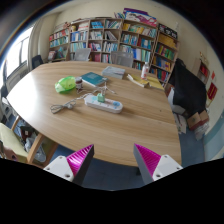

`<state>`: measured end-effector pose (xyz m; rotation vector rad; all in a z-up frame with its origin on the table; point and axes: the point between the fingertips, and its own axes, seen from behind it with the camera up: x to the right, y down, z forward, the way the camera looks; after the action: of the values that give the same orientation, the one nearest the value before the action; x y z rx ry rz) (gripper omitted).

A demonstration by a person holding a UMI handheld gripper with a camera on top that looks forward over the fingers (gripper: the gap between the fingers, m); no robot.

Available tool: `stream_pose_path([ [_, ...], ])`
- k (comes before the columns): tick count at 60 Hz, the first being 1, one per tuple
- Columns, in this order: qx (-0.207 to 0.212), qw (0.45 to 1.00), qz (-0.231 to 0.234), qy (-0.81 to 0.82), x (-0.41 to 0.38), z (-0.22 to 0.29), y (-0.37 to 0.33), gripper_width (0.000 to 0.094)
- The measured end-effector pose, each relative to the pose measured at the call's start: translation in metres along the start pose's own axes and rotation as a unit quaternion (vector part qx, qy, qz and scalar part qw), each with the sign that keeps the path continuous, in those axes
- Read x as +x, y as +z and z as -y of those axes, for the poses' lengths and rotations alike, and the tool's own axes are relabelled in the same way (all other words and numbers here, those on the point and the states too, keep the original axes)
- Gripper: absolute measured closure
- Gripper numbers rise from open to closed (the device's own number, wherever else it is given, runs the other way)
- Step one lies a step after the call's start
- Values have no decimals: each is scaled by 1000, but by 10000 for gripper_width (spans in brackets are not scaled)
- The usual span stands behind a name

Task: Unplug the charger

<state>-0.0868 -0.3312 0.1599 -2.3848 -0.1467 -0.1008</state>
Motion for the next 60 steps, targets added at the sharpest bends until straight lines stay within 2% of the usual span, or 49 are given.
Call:
stream_pose_path([
  [6, 9, 1000, 13, 18, -4, 5, 8, 88],
  [10, 24, 999, 27, 28, 18, -13, 41, 99],
  [20, 45, 995, 45, 74, -32, 29, 58, 98],
  [21, 53, 994, 49, 77, -27, 30, 83, 101],
  [30, 92, 990, 52, 97, -53, 79, 137, 104],
  [36, 126, 986, 36, 107, -68, 124, 189, 111],
  [49, 143, 982, -8, 121, -77, 173, 282, 147],
  [52, 155, 980, -21, 119, -75, 182, 297, 177],
  [57, 144, 982, -37, 119, -70, 182, 315, 239],
  [60, 135, 983, -42, 120, -68, 180, 324, 330],
])
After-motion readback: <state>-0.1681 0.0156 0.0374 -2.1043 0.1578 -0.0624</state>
